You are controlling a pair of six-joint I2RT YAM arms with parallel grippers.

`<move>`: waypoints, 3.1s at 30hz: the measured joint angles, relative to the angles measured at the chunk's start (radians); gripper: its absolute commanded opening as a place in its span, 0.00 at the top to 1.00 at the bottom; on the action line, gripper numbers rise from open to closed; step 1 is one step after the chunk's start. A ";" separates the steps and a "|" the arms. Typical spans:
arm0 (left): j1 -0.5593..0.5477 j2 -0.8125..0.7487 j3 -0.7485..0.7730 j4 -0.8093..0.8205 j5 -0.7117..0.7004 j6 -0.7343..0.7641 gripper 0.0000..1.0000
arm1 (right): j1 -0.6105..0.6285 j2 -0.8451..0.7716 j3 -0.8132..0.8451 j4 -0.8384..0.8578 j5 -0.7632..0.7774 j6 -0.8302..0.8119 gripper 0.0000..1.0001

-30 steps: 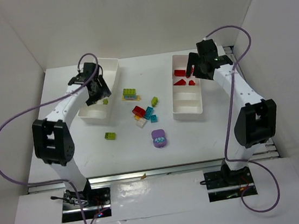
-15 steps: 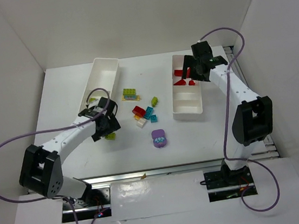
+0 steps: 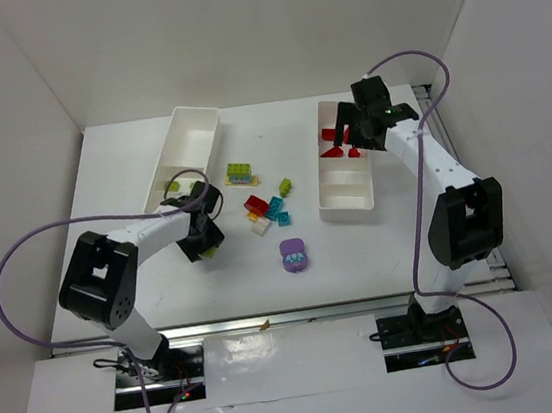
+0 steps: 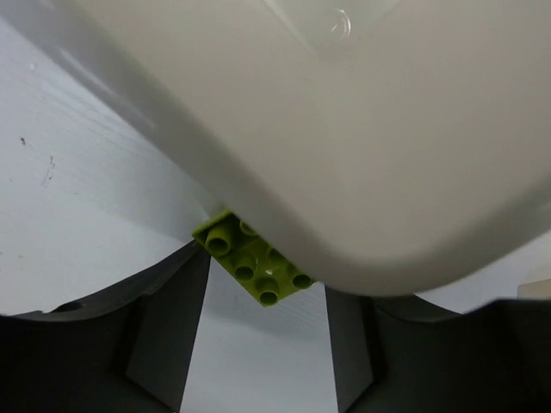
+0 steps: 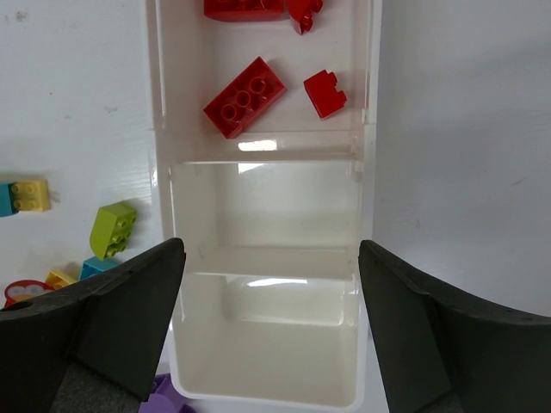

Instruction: Sort the legos into containers by color

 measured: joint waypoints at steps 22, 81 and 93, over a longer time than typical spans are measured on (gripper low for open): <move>-0.068 -0.045 0.320 -0.074 -0.006 0.145 0.82 | 0.012 0.000 0.000 0.000 0.004 0.001 0.11; 0.232 -0.048 0.595 -0.094 0.249 0.463 0.15 | 0.372 0.546 0.344 -0.048 0.025 0.187 0.31; 0.245 -0.080 0.592 -0.129 0.249 0.487 0.15 | 0.372 0.546 0.341 -0.074 0.055 0.222 0.37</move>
